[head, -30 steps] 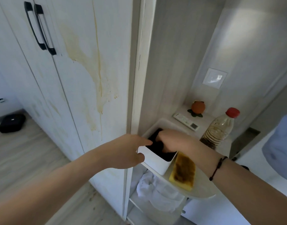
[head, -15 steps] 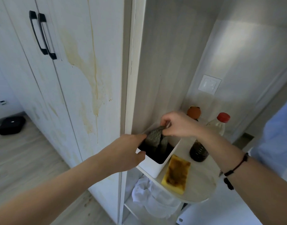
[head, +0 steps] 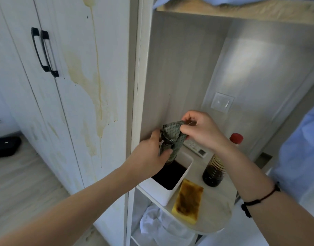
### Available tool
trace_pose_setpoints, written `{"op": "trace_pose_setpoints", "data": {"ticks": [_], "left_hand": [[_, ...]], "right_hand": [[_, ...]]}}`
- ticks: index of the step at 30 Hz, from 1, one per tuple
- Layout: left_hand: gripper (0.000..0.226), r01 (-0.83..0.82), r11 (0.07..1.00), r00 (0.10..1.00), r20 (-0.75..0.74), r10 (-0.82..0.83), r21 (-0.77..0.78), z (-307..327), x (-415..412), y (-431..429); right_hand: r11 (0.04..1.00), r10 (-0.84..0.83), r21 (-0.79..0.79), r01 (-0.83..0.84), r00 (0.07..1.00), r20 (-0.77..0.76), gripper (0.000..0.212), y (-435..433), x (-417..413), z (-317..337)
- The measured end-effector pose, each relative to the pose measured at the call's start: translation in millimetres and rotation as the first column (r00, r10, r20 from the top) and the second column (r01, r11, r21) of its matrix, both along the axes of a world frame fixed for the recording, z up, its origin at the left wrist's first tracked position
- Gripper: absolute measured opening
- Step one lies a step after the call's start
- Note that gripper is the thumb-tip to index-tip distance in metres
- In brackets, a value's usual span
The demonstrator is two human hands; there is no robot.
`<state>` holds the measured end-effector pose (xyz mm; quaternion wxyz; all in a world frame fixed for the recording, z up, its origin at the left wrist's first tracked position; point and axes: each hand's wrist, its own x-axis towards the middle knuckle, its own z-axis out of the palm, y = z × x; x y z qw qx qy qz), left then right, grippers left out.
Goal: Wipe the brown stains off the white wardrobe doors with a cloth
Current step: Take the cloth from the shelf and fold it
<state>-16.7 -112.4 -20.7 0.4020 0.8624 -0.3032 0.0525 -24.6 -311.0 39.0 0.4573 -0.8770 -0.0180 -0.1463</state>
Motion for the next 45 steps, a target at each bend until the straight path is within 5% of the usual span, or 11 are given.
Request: {"op": "trace_pose_setpoints", "data": {"ticks": [5,11,17,21,25,32,34,40,43,45], "left_hand": [[0.029,-0.052,0.998,0.997,0.052,0.054,-0.044,9,4,-5],[0.01,-0.056,0.985,0.949,0.316,0.002,0.162,24,11,-12],[0.024,-0.054,0.978,0.916,0.401,-0.032,0.201,41,21,-19],[0.03,-0.008,0.98,0.929,0.365,-0.067,0.201,47,28,-25],[0.033,-0.001,0.985,0.921,0.383,-0.068,0.175,56,33,-24],[0.027,0.046,0.996,0.872,0.483,-0.079,0.08,82,33,-19],[0.024,0.05,0.998,0.873,0.484,-0.066,0.046,85,32,-17],[0.035,0.013,0.999,0.855,0.518,-0.027,0.03,87,28,-15],[0.035,0.007,1.0,0.855,0.518,-0.015,0.017,90,26,-14],[0.032,0.015,1.0,0.864,0.504,-0.014,0.003,92,26,-15]], "right_hand": [[0.999,-0.018,0.032,0.019,0.999,-0.035,0.01,-2,-2,-21],[0.999,-0.02,-0.047,0.019,0.999,-0.04,0.013,-5,-6,-37],[1.0,0.022,-0.018,-0.024,0.993,-0.112,0.02,-11,-16,-46],[0.978,0.09,-0.172,-0.115,0.985,-0.146,0.044,-17,-22,-46],[0.954,0.268,-0.056,-0.295,0.92,-0.284,0.075,-14,-26,-42],[0.967,0.252,0.051,-0.249,0.964,-0.084,0.102,16,-21,-29],[0.986,0.165,0.038,-0.163,0.985,-0.05,0.096,16,-19,-30],[0.997,0.063,-0.045,-0.066,0.995,-0.074,0.026,-5,-22,-47],[0.984,-0.01,-0.177,-0.021,0.985,-0.171,0.024,-21,-26,-56],[0.985,0.076,-0.134,-0.112,0.966,-0.247,0.052,-24,-30,-59]]}}
